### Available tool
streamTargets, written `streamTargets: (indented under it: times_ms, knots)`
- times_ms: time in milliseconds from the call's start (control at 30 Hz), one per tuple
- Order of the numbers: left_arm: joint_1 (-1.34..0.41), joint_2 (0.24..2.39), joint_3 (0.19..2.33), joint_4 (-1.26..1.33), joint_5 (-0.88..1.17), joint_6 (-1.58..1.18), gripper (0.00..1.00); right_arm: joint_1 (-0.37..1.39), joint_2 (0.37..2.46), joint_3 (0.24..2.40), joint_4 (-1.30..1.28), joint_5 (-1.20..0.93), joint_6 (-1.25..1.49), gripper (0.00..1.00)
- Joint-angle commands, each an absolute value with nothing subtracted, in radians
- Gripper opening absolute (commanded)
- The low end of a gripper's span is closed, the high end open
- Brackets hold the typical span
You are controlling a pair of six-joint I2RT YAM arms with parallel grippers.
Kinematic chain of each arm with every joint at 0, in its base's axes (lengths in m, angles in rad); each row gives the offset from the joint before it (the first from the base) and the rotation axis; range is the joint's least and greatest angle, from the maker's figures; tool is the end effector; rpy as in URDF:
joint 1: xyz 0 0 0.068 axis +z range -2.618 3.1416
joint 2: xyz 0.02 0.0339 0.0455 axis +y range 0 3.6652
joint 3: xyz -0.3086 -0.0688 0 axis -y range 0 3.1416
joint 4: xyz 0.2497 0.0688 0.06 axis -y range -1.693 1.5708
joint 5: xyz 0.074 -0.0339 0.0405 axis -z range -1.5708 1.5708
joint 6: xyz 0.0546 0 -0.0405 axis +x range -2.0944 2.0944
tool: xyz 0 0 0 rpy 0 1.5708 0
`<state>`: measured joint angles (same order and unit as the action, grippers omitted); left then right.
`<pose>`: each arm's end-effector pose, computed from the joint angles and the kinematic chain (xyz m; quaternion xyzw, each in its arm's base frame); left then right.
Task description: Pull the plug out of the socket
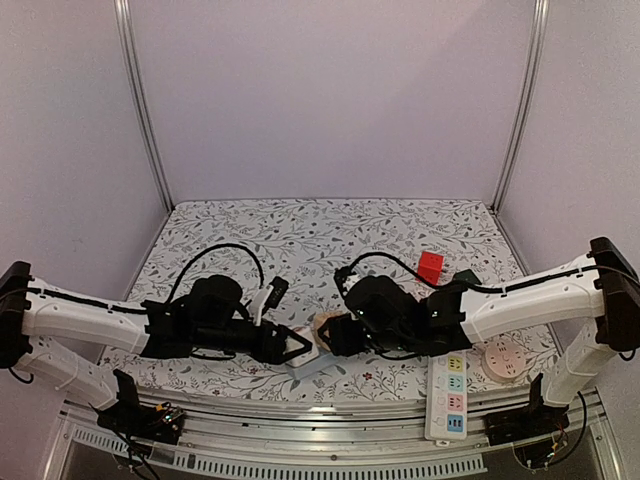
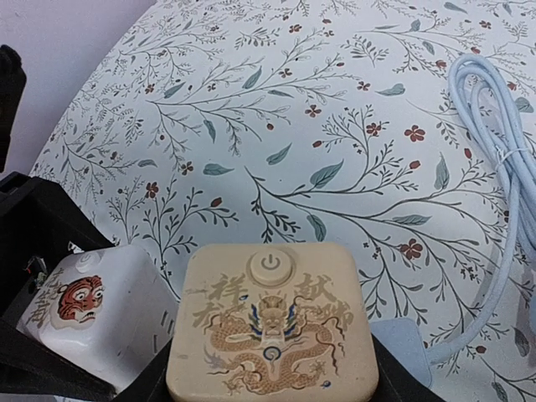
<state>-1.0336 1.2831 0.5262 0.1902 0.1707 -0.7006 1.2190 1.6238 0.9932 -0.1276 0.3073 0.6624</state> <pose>0.1266 -0.2307 0.2130 0.1852 0.8545 -0.4139 0.2533 0.1412 0.3369 0.2362 -0.1912 0.8895 0.2327 0.3437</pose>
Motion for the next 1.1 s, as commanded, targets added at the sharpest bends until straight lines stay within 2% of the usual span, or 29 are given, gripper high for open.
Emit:
streamTargets:
  times_ms: [0,300,733,1067]
  knots:
    - [-0.961,1.275,0.458,0.025,0.073,-0.755,0.0,1.188,1.546,0.959,-0.276,0.523,0.697,0.0]
    - [-0.968,1.278,0.472,0.01,0.119,-0.67,0.0,1.152,1.566,1.011,-0.296,0.479,0.671,0.0]
    - [-1.069,1.273,0.527,-0.084,0.057,-0.535,0.0,1.1,1.703,1.174,-0.406,0.412,0.668,0.0]
    - [-1.034,1.247,0.499,-0.095,0.042,-0.572,0.0,1.099,1.698,1.176,-0.416,0.409,0.66,0.0]
